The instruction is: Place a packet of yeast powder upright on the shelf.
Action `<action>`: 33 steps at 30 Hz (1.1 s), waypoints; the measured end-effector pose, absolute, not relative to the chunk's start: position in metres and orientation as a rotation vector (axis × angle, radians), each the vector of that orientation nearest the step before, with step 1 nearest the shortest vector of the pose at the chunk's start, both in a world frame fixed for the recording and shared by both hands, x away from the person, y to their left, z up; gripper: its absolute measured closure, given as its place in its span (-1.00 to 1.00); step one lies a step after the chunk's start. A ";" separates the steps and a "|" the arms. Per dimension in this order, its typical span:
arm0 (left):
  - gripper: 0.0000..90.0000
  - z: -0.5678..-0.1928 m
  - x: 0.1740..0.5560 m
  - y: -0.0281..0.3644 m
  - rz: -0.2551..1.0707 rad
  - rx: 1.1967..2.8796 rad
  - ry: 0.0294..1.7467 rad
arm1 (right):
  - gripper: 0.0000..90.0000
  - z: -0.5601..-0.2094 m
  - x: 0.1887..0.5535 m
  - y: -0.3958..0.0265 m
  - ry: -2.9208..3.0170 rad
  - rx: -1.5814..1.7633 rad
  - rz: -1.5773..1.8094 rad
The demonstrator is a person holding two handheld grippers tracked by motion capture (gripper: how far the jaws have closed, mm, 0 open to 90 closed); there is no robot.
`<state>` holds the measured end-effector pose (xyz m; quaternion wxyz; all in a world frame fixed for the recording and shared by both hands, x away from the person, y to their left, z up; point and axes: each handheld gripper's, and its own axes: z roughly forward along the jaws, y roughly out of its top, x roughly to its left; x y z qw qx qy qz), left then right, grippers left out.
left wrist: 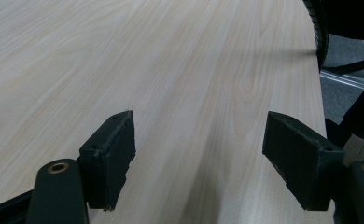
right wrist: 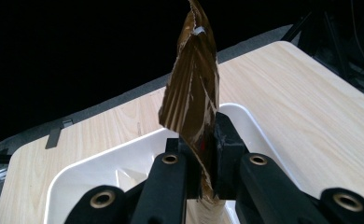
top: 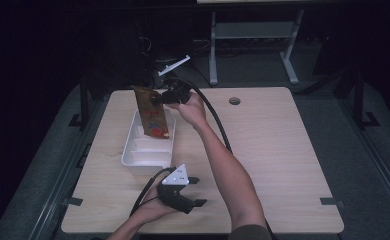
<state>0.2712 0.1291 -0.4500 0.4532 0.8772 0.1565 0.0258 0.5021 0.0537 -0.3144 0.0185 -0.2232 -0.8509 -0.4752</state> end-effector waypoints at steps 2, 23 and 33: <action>-0.44 -0.450 0.271 0.129 0.062 2.165 0.389 | 0.87 -0.318 0.503 0.056 -2.645 -0.687 -1.470; -0.44 -0.450 0.271 0.128 0.061 2.166 0.385 | 0.85 -0.346 0.506 0.068 -2.633 -0.704 -1.403; -0.44 -0.450 0.271 0.128 0.060 2.165 0.386 | 0.81 -0.352 0.508 0.065 -2.606 -0.742 -1.405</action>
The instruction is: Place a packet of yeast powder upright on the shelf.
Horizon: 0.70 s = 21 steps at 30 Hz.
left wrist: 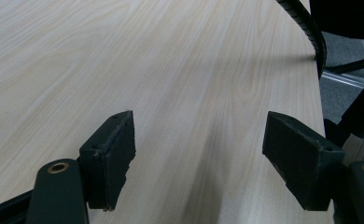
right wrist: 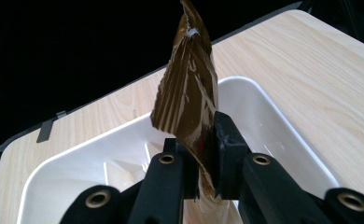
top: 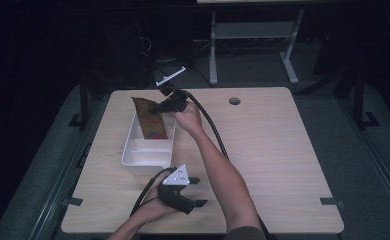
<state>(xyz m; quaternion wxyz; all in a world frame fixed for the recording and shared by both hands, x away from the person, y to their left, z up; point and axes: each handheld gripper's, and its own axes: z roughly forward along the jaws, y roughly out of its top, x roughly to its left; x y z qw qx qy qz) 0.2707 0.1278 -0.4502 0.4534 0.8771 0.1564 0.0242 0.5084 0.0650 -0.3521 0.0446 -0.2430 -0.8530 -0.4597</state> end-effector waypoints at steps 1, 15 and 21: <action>-0.44 -0.450 0.271 0.128 0.060 2.166 0.385 | 0.75 -0.352 0.510 0.063 -2.601 -0.774 -1.404; -0.44 -0.451 0.271 0.127 0.058 2.171 0.382 | 0.20 -0.364 0.515 0.049 -2.579 -0.898 -1.348; -0.44 -0.451 0.271 0.127 0.057 2.171 0.384 | 0.10 -0.368 0.515 0.042 -2.570 -0.936 -1.347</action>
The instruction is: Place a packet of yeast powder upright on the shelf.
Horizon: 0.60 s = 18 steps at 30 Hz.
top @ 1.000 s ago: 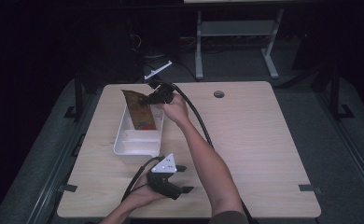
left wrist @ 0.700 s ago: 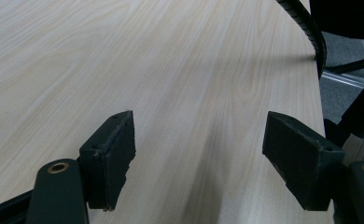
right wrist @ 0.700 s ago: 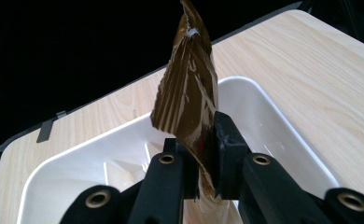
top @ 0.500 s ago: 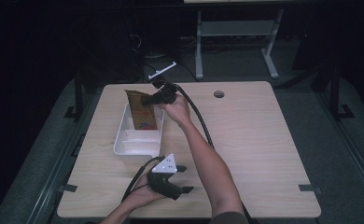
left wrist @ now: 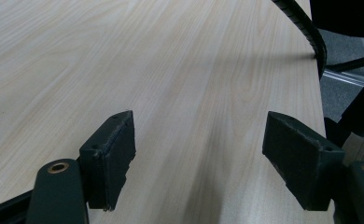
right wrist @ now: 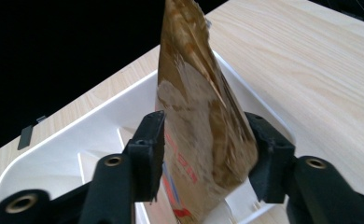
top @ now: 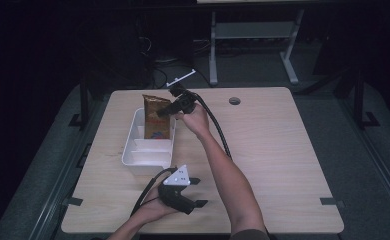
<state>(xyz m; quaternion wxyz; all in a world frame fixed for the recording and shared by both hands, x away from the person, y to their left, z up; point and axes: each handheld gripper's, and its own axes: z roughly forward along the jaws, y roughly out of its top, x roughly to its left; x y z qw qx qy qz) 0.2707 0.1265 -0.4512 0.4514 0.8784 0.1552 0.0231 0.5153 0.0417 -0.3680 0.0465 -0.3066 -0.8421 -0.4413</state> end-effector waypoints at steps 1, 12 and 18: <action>-0.44 -0.451 0.271 0.127 0.057 2.170 0.384 | 0.10 -0.368 0.515 0.041 -2.569 -0.939 -1.345; -0.44 -0.451 0.271 0.127 0.059 2.172 0.382 | 0.07 -0.371 0.511 0.026 -2.565 -0.960 -1.350; -0.44 -0.450 0.272 0.129 0.060 2.165 0.392 | 0.07 -0.369 0.507 0.014 -2.563 -0.960 -1.358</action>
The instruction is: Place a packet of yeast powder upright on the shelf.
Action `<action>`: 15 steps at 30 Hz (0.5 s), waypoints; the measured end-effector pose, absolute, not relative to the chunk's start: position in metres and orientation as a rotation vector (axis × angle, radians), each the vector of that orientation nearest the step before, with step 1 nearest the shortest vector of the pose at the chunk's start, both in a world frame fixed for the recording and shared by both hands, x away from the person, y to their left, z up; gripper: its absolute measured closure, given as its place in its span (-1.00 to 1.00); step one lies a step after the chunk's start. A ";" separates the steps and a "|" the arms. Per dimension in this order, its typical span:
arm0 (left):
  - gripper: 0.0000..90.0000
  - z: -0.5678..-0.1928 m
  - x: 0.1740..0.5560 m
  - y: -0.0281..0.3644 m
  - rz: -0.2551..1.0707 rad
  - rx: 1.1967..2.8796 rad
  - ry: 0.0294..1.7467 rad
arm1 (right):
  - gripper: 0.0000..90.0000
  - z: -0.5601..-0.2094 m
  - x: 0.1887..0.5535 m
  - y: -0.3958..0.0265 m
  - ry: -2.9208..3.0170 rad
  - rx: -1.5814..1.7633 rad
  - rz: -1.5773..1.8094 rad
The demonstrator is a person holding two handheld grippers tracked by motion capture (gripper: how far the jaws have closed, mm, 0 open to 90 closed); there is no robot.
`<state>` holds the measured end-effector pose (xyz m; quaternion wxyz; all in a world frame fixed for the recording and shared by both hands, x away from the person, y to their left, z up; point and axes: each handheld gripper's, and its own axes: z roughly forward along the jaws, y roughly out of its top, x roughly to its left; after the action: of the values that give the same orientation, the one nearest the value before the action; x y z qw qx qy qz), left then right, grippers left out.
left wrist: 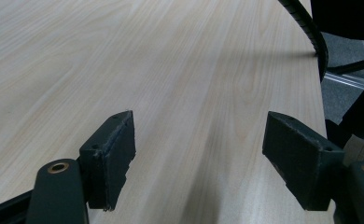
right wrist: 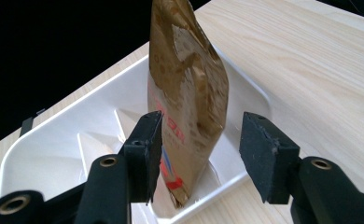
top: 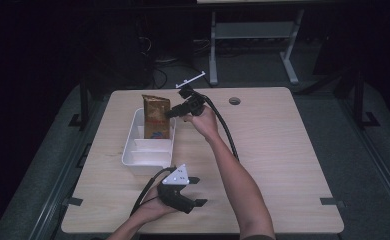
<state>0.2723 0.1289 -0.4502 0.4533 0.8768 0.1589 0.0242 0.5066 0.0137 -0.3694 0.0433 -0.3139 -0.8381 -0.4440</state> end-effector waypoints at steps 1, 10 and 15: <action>-0.44 -0.450 0.272 0.129 0.060 2.164 0.393 | 0.07 -0.369 0.506 0.012 -2.561 -0.964 -1.361; -0.44 -0.450 0.272 0.129 0.062 2.166 0.393 | 0.05 -0.369 0.499 -0.005 -2.537 -0.964 -1.379; -0.44 -0.450 0.272 0.129 0.059 2.161 0.394 | 0.05 -0.370 0.496 -0.013 -2.530 -0.967 -1.383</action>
<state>0.2724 0.1286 -0.4502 0.4547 0.8759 0.1597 0.0239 0.4959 -0.0127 -0.3699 0.0503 -0.3176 -0.8308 -0.4543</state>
